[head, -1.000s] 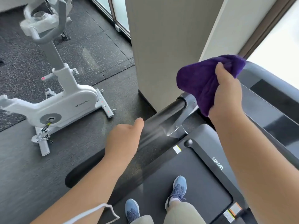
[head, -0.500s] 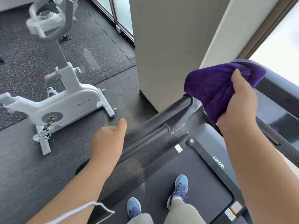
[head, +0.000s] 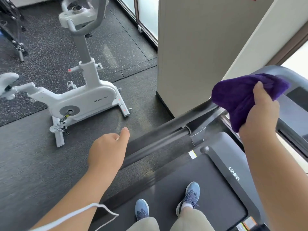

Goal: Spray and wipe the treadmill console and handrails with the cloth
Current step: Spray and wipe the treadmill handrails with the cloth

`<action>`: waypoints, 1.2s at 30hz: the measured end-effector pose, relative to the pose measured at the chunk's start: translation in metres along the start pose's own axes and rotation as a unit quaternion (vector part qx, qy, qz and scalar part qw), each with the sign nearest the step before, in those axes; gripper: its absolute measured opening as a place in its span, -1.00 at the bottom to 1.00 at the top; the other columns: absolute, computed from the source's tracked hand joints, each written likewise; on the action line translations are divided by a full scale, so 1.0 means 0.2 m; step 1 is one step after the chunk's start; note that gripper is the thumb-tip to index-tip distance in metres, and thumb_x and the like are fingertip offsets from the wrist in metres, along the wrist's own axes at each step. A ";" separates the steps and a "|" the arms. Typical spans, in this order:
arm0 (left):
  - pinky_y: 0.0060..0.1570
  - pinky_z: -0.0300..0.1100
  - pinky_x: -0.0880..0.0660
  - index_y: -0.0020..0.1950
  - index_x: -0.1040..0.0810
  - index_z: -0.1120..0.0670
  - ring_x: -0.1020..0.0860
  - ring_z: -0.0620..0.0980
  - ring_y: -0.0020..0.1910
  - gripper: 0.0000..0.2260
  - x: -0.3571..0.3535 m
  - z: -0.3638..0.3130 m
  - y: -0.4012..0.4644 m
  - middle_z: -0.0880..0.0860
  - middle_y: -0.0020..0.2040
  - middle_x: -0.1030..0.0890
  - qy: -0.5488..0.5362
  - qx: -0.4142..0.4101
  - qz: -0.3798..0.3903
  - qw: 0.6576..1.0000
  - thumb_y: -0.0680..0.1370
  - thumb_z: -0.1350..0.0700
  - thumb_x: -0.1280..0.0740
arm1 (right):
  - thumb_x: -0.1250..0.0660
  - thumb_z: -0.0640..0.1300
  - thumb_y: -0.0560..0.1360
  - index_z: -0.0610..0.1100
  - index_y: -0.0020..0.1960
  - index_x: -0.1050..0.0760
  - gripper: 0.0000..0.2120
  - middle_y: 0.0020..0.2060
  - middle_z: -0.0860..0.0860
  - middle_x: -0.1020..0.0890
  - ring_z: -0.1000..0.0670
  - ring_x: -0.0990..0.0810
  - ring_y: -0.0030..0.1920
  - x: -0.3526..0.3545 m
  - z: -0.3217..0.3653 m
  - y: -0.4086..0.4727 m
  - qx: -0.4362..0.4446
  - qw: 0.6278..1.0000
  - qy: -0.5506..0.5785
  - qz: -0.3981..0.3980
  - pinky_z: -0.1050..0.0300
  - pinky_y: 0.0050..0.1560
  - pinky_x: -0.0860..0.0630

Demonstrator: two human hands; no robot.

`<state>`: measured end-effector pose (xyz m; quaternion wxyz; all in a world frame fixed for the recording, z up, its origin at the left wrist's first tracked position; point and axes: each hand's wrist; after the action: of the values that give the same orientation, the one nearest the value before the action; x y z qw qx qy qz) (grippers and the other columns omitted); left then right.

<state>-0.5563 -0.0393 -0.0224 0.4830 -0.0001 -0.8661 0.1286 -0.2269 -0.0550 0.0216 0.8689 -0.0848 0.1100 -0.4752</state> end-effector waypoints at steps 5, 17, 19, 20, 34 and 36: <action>-0.14 0.15 -0.59 -0.30 -0.44 0.28 -0.64 0.27 -0.27 -0.22 0.03 0.07 -0.02 0.28 -0.30 -0.67 -0.042 0.022 -0.009 0.999 0.66 -0.40 0.00 | -0.31 0.12 0.60 0.14 0.05 -0.60 -0.88 -0.10 0.09 -0.63 0.05 -0.59 -0.13 -0.02 -0.05 0.00 0.068 0.983 -0.157 0.073 0.06 0.03 -0.51; -0.08 0.24 -0.61 -0.33 -0.44 0.28 -0.66 0.31 -0.27 -0.21 0.06 0.07 -0.01 0.32 -0.32 -0.64 -0.132 0.052 0.007 0.990 0.56 -0.46 -0.02 | -0.18 0.23 0.54 0.03 0.34 -0.56 -0.52 0.33 0.08 -0.60 -0.07 -0.33 0.52 -0.27 -0.63 -0.11 0.315 0.708 -0.576 0.259 -0.10 0.61 -0.01; -0.07 0.24 -0.62 -0.36 -0.43 0.22 -0.67 0.30 -0.30 -0.25 0.06 0.05 0.00 0.28 -0.36 -0.64 -0.144 0.052 0.005 0.988 0.57 -0.45 -0.04 | -0.24 0.22 0.50 0.05 0.26 -0.59 -0.56 0.22 0.10 -0.63 -0.08 -0.44 0.41 -0.34 -0.69 -0.30 0.348 0.679 -0.573 0.300 -0.09 0.59 -0.09; -0.07 0.24 -0.62 -0.35 -0.41 0.24 -0.66 0.29 -0.31 -0.24 0.06 0.04 0.00 0.26 -0.38 -0.64 -0.146 0.051 0.004 0.988 0.57 -0.45 -0.04 | -0.27 0.21 0.49 0.04 0.24 -0.59 -0.58 0.19 0.11 -0.64 -0.08 -0.47 0.37 -0.36 -0.72 -0.38 0.362 0.666 -0.572 0.314 -0.10 0.58 -0.11; -0.05 0.24 -0.66 -0.54 -0.32 0.07 -0.65 0.29 -0.31 -0.29 0.02 -0.05 0.04 0.07 -0.53 -0.55 -0.189 0.056 0.000 0.980 0.61 -0.42 -0.09 | -0.22 0.19 0.59 0.01 -0.08 -0.57 -0.70 -0.08 0.09 -0.65 -0.14 -0.59 0.07 -0.16 -0.47 0.33 0.362 0.703 -0.558 0.251 -0.12 0.31 -0.40; -0.07 0.23 -0.67 -0.49 -0.33 0.09 -0.65 0.31 -0.29 -0.31 0.03 -0.01 0.03 0.06 -0.53 -0.53 -0.192 0.061 0.004 0.979 0.63 -0.41 -0.10 | -0.18 0.16 0.59 -0.01 -0.23 -0.47 -0.67 -0.21 0.09 -0.58 -0.17 -0.57 -0.05 -0.24 -0.49 0.18 0.337 0.731 -0.551 0.219 -0.09 0.22 -0.40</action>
<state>-0.5577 -0.0316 -0.0181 0.3060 0.0504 -0.9333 0.1809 -0.2485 0.0002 -0.0769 0.8285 -0.0073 -0.5401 -0.1480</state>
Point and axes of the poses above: each hand's wrist, its own y-axis towards the middle knuckle, its own x-axis out of the back of the hand, z = x × y
